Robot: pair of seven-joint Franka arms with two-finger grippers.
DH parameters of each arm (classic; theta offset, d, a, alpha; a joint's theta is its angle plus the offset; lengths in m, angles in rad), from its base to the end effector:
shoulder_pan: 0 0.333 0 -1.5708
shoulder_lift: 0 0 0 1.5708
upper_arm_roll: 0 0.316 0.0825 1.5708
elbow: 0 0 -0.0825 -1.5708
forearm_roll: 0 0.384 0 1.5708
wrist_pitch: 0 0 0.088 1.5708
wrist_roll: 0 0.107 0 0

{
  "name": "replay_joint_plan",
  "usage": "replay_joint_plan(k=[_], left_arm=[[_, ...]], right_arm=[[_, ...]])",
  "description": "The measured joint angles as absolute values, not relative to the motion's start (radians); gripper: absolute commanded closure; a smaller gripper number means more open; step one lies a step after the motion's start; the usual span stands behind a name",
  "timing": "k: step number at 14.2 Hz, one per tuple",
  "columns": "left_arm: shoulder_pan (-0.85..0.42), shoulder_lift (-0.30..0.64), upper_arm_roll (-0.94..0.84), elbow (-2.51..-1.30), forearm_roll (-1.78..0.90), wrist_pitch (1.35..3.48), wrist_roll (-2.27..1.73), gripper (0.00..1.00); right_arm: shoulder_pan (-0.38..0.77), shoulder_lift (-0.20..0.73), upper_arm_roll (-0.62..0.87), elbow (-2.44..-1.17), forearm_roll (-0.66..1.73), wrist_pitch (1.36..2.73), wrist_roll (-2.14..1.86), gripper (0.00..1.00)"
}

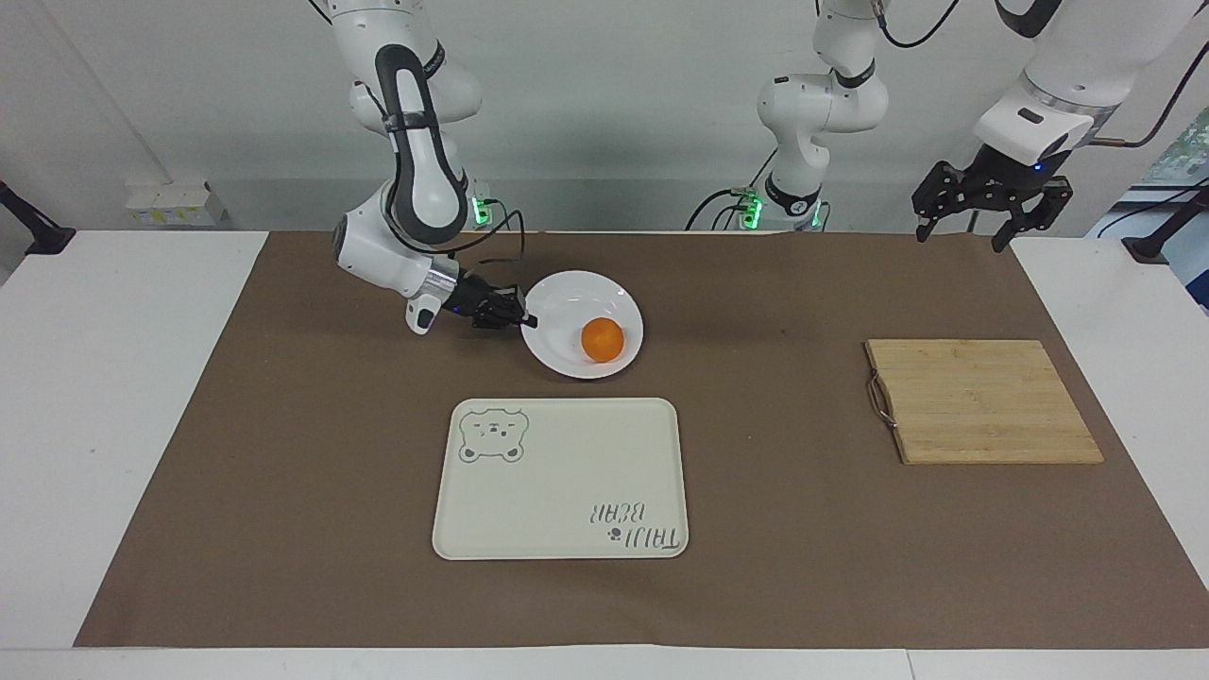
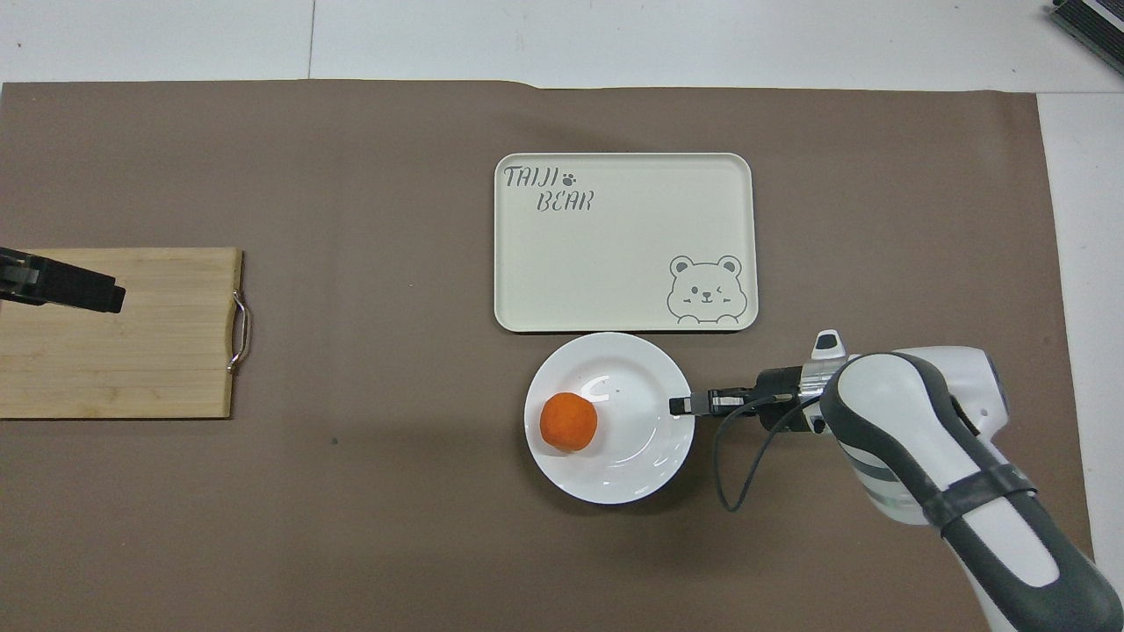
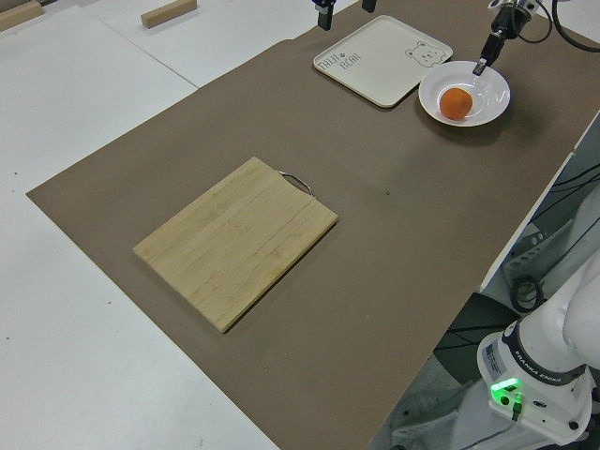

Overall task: Place orange and plate with both arms
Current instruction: 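Slide the plate with the right gripper onto the bear tray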

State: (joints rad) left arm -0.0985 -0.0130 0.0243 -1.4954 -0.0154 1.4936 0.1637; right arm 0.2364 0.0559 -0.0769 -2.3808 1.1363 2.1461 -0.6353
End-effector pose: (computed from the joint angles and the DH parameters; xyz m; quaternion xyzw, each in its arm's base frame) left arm 0.5412 -0.0419 0.6601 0.9928 -0.1193 0.0059 0.0076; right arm 0.4717 0.1143 0.2928 -0.9073 0.0044 0.0230 0.4198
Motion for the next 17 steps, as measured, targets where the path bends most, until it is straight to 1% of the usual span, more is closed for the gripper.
replay_joint_plan(k=[4, 7, 13, 17], left_arm=[[-0.098, -0.013, 0.024, -1.495, -0.015, 1.494, 0.164, 0.00], [-0.098, -0.013, 0.024, -1.495, -0.015, 1.494, 0.164, 0.00], [-0.098, -0.013, 0.024, -1.495, -0.015, 1.494, 0.164, 0.00], [-0.098, -0.013, 0.024, -1.495, -0.015, 1.494, 0.164, 0.00]], right_arm=[[0.197, 0.065, -0.079, -2.292, 1.153, 2.085, -0.634, 1.00], [0.171, 0.100, -0.081, -2.216, 1.153, 2.074, -0.630, 1.00], [0.149, 0.254, -0.082, -1.939, 1.154, 2.066, -0.495, 1.00], [0.132, 0.368, -0.083, -1.822, 1.193, 2.065, -0.479, 1.00]])
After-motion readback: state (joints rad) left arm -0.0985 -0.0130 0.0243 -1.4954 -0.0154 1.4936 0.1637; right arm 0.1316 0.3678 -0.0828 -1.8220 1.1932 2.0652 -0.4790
